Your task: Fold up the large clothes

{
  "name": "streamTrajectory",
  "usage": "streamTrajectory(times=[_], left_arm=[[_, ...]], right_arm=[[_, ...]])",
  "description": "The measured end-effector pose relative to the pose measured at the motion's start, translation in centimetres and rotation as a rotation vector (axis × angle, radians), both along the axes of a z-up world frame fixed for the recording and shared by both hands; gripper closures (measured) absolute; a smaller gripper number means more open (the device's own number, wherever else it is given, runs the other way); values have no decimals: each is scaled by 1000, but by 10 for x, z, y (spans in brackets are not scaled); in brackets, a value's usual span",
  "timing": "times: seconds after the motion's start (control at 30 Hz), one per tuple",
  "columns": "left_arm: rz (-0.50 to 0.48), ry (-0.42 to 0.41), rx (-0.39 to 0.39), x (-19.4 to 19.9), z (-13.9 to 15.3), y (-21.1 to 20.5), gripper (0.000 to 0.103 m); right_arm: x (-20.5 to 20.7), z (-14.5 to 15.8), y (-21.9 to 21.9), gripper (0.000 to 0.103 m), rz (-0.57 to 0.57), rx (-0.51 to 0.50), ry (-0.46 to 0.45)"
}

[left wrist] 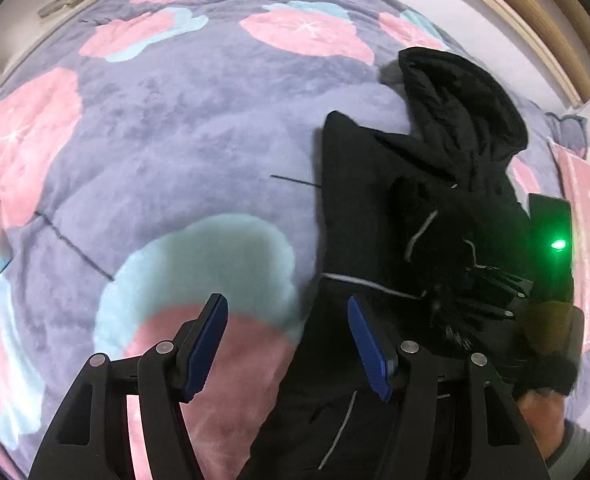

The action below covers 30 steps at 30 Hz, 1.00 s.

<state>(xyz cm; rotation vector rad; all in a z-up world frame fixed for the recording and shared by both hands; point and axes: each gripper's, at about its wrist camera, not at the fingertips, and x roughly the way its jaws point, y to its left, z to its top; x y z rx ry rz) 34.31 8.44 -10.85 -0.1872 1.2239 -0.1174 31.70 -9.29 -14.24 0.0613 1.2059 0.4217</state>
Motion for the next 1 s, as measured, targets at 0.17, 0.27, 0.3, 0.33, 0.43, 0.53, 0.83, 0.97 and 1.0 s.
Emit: streamTrajectory(times=[0.17,0.27,0.3,0.33,0.43,0.53,0.83,0.97,1.0], left_arm=[[-90,-19,-178,16,8,-20,39],[-153,-21,-206,28,7,-41,39],[-169,-16,-209,33,5,-49,39],[-184,-6,-214,38,1,-56,39],[-209,55,-208,56,-19,-78,39],[-219,103,-178,66,-41,-96,40],[-167,-37,-324,56,1,-69,84],[-106,67,-265,53,-25,-40,84],[-88,128,-248,54,-44,-38,84]], right_arm=[[-25,44,-43,46,6,87,-41],[-41,60,-89,35,-82,80,-80],[-45,60,-109,34,-126,52,-82],[-45,59,-122,34,-156,26,-77],[-47,48,-167,34,-270,-51,-40],[-56,33,-212,34,-380,-63,9],[-61,25,-256,34,-501,-93,21],[-48,5,-249,34,-501,-83,56],[-44,-2,-244,34,-492,-90,61]])
